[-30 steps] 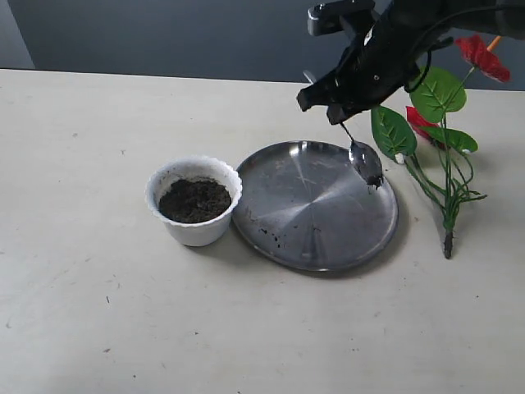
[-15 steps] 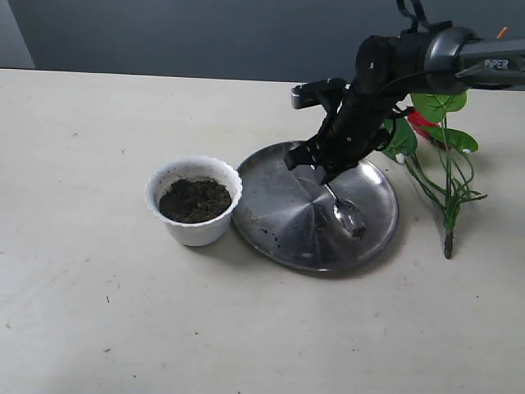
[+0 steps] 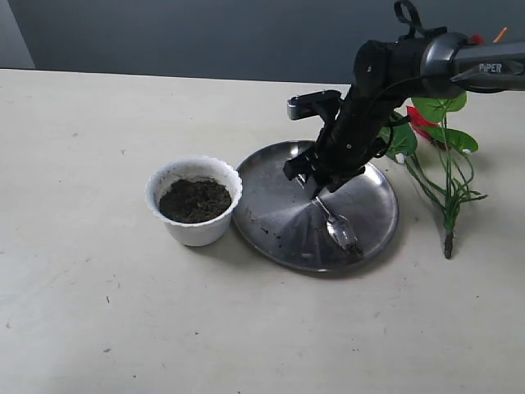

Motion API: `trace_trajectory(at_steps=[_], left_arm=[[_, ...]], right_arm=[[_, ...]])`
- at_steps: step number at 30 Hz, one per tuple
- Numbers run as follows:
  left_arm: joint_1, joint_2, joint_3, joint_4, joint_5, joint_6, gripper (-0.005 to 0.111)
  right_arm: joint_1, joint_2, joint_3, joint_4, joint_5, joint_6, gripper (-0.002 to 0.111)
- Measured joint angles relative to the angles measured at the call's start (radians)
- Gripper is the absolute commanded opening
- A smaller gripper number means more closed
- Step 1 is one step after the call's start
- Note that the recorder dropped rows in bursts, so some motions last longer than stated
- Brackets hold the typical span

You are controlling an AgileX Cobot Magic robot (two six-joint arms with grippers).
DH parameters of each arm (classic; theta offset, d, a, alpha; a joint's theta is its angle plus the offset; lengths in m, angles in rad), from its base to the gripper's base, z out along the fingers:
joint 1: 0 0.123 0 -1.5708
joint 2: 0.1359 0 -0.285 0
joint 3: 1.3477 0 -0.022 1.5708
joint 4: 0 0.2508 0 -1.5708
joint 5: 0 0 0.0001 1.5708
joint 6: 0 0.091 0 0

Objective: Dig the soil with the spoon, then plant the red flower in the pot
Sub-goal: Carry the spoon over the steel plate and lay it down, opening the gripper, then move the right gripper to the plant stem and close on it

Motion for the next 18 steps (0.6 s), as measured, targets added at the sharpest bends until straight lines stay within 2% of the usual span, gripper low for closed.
trace_trajectory(at_steps=[3, 6, 9, 13, 18], left_arm=[[0.000, 0.000, 0.000, 0.000, 0.000, 0.000, 0.001], [0.000, 0.000, 0.000, 0.000, 0.000, 0.000, 0.001], [0.000, 0.000, 0.000, 0.000, 0.000, 0.000, 0.001], [0.000, 0.000, 0.000, 0.000, 0.000, 0.000, 0.001], [0.000, 0.000, 0.000, 0.000, 0.000, 0.000, 0.001]], right_arm=[[0.000, -0.031, 0.000, -0.031, 0.026, 0.031, 0.037], [-0.002, -0.091, 0.000, -0.145, 0.054, 0.128, 0.031], [-0.027, -0.155, 0.000, -0.273, 0.091, 0.259, 0.030], [-0.132, -0.202, 0.000, -0.382, 0.148, 0.359, 0.030], [-0.263, -0.205, 0.000, -0.408, 0.180, 0.382, 0.030]])
